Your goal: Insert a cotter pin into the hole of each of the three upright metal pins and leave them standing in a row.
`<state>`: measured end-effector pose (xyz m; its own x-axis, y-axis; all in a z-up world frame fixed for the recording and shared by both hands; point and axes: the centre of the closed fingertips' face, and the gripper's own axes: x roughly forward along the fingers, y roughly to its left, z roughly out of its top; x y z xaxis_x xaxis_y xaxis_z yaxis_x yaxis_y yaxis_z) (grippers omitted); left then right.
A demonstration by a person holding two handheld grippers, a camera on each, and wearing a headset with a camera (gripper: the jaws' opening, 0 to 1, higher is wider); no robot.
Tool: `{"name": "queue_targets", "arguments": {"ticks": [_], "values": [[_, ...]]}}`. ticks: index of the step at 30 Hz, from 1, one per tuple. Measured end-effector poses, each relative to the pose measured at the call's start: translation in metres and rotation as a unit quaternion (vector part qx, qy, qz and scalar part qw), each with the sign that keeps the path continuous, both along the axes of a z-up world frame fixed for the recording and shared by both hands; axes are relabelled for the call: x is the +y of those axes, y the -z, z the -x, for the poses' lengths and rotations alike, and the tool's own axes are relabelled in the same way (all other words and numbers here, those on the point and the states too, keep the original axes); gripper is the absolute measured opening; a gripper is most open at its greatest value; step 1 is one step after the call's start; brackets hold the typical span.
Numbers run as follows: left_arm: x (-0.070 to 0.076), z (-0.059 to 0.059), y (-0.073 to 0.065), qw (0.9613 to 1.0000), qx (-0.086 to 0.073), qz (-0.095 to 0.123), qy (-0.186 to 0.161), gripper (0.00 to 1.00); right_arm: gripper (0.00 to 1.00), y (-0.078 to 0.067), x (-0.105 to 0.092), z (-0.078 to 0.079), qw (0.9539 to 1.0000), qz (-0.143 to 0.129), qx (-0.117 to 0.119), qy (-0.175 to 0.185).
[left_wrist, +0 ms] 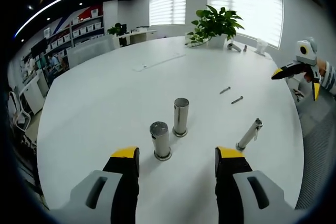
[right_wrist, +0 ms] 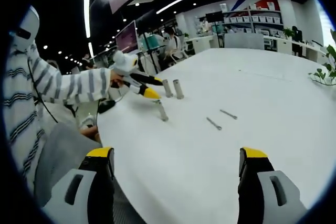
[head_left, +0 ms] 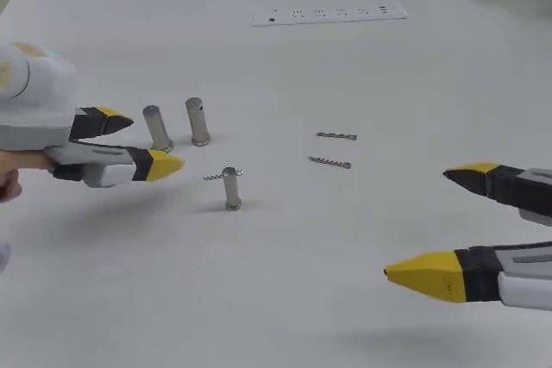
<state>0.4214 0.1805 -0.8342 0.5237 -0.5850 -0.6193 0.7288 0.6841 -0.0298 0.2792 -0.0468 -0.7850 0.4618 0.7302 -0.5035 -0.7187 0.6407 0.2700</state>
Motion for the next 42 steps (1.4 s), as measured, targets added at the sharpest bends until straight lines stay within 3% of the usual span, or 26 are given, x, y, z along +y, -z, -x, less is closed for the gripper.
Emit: {"name": "queue_targets", "arguments": {"ticks": [3,8,12,18,27,32,34,42], "values": [[-0.003,-0.008,0.000,0.9999,-0.007,-0.010,0.002,0.48,1.00,0.003,0.001,-0.001,1.0000,0.004,0.003,0.001],[-0.007,-0.020,-0.005,0.9999,-0.015,-0.003,-0.005,0.41,1.00,0.006,0.004,0.001,1.0000,0.002,0.008,-0.004],[-0.006,-0.027,-0.007,0.9994,-0.028,-0.016,-0.007,0.33,1.00,0.007,0.005,0.002,0.9999,0.002,0.010,-0.005],[-0.005,-0.031,-0.006,0.9994,-0.027,-0.023,-0.007,0.16,1.00,0.004,0.002,0.001,1.0000,-0.003,0.006,0.002],[-0.003,-0.030,-0.001,0.9995,-0.017,-0.028,-0.001,0.13,1.00,0.002,0.001,0.000,1.0000,-0.005,0.003,0.004],[-0.003,-0.031,-0.001,0.9997,-0.011,-0.021,-0.002,0.13,1.00,0.003,-0.001,-0.001,1.0000,-0.004,0.005,0.007],[-0.003,-0.031,-0.002,0.9999,0.000,-0.007,-0.013,0.13,1.00,0.003,-0.002,-0.001,0.9999,-0.003,0.005,0.008],[-0.003,-0.029,-0.002,0.9995,-0.013,-0.028,0.000,0.12,1.00,0.004,-0.002,0.000,1.0000,-0.002,0.006,0.007]]}}
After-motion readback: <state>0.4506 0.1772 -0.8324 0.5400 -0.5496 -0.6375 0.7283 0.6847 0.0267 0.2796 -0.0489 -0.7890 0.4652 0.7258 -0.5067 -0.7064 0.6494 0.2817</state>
